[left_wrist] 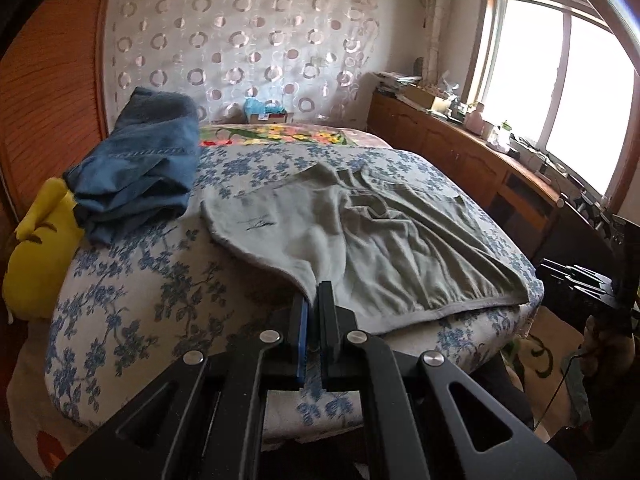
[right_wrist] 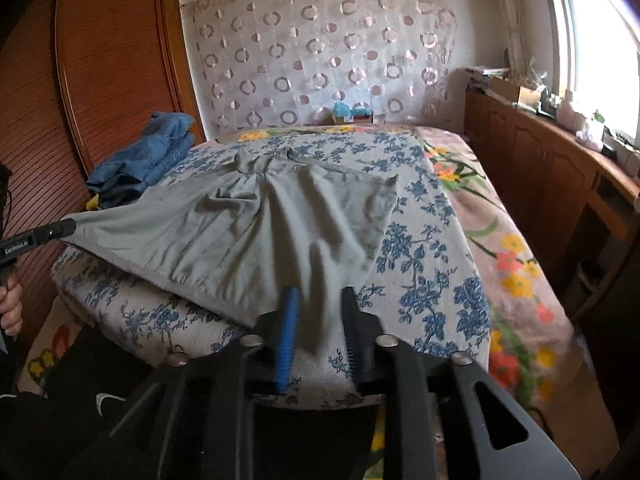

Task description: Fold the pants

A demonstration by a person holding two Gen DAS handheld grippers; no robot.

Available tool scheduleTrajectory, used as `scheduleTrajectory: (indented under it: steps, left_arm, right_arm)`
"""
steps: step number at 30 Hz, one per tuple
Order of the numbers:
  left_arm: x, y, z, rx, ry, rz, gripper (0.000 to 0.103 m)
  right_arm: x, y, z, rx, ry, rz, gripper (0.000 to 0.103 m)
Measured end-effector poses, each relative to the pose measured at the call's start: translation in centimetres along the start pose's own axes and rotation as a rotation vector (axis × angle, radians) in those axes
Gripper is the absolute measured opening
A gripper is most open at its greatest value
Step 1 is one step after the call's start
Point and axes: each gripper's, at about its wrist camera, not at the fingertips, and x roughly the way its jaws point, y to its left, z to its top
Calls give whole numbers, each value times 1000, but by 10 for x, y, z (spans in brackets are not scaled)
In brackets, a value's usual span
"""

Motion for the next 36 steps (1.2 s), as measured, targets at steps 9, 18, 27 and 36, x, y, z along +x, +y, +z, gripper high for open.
scheduleTrajectory:
  steps: [9, 18, 27, 36]
  left_arm:
    - [26, -67, 31, 120, 13, -60, 5]
    - [52, -129, 47, 196, 39, -113, 5]
    - [64, -181, 59, 256, 61, -149, 5]
    - [71, -223, 64, 295, 77, -202, 5]
  right_arm:
    - [9, -4, 2, 5, -19, -10, 41]
    - [8, -14, 2, 6, -28, 0, 46]
    - [-1, -23, -3, 26, -44, -5, 46]
    - [-15, -22, -5, 46, -71, -13, 46]
